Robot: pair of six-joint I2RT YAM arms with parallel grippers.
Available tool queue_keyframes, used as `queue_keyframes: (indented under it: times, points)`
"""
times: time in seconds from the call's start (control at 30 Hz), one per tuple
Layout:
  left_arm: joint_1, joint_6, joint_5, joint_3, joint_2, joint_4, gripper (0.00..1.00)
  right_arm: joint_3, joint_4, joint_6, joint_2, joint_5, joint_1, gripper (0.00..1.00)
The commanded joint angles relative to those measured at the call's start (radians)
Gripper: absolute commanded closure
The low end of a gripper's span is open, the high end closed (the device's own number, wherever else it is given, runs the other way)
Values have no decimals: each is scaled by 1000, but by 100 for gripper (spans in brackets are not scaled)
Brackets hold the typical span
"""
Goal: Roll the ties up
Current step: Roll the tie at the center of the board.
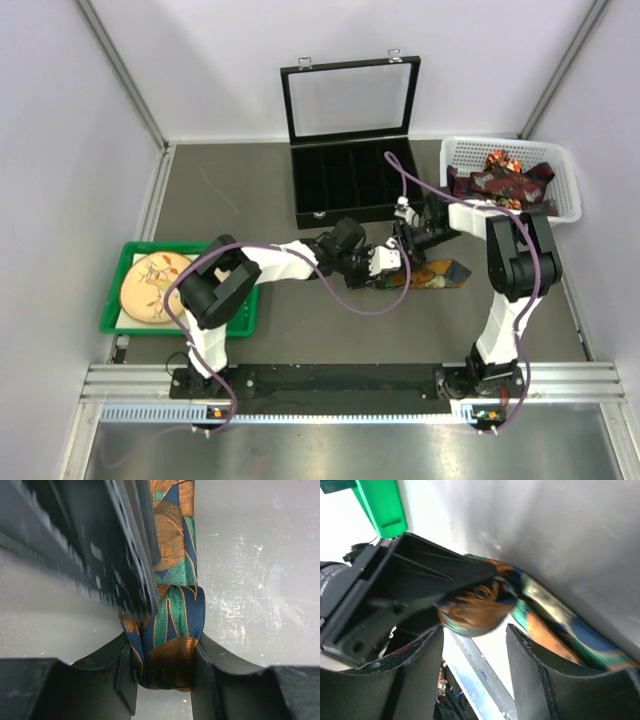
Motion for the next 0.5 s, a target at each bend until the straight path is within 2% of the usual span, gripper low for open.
queue_keyframes:
  times: [0.0, 0.1, 0.17, 0.2, 0.23, 0.37, 0.47]
  points:
    - [-6, 0, -130, 48, 67, -229, 61, -8, 71, 23, 20, -66, 51, 50]
    - [-6, -9, -127, 89, 91, -274, 60, -11, 88, 19, 39, -40, 69, 54]
    - [-4, -11, -116, 92, 96, -272, 57, 0, 91, 9, 54, -10, 72, 67]
    - [-6, -11, -112, 91, 94, -275, 56, 4, 76, 2, 71, 1, 72, 86]
    - [-6, -11, -104, 86, 87, -271, 55, 10, 65, -4, 80, 51, 71, 100]
    - [12, -6, -29, 43, 54, -225, 40, 7, 50, -24, 93, 135, 56, 100]
    - [60, -47, 74, 8, 25, -132, 31, 0, 47, -28, 88, 178, 42, 100]
